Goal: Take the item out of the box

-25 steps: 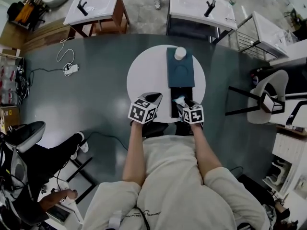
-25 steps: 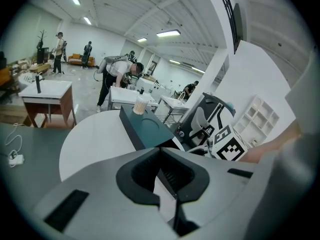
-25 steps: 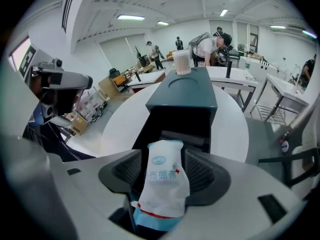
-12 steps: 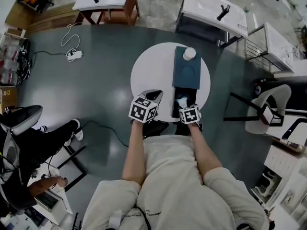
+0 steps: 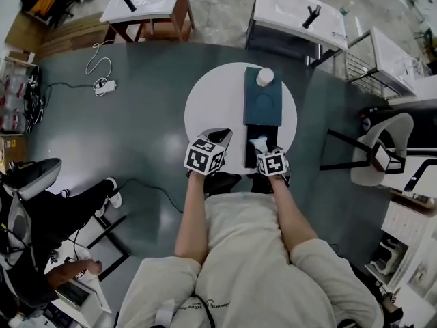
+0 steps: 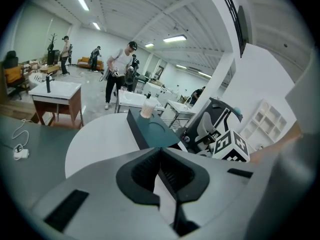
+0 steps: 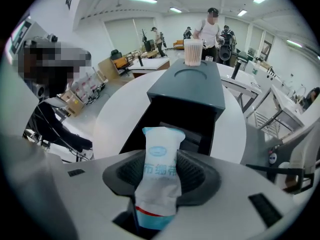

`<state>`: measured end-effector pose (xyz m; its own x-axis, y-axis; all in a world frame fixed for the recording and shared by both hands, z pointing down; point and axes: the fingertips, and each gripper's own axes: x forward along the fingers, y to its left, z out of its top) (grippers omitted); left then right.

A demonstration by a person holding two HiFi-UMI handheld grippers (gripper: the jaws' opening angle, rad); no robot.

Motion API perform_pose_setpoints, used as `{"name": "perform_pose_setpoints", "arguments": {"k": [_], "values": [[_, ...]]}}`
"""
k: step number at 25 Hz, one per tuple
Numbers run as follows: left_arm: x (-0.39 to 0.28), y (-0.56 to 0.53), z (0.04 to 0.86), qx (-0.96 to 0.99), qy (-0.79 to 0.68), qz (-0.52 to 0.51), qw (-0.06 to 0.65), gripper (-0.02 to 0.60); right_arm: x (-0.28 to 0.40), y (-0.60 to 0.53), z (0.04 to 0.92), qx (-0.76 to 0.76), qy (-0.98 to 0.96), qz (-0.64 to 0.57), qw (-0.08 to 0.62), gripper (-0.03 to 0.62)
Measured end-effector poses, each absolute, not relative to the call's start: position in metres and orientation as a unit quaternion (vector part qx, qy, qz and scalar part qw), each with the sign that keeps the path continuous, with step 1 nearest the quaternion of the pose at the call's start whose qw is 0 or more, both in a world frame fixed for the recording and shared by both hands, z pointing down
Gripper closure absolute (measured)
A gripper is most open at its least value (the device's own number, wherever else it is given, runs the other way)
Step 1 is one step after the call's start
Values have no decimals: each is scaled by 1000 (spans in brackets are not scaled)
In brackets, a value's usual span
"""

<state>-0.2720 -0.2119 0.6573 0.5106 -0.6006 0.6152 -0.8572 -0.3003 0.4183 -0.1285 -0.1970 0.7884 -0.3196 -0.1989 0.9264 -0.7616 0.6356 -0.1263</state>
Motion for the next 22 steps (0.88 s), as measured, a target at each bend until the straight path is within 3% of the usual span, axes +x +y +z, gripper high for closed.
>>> {"name": "perform_pose_setpoints", "arguments": {"k": [22], "values": [[-220,-197,636,839,-380,210,328,560,-99,-205,693,431,-797,334,260,384]]}}
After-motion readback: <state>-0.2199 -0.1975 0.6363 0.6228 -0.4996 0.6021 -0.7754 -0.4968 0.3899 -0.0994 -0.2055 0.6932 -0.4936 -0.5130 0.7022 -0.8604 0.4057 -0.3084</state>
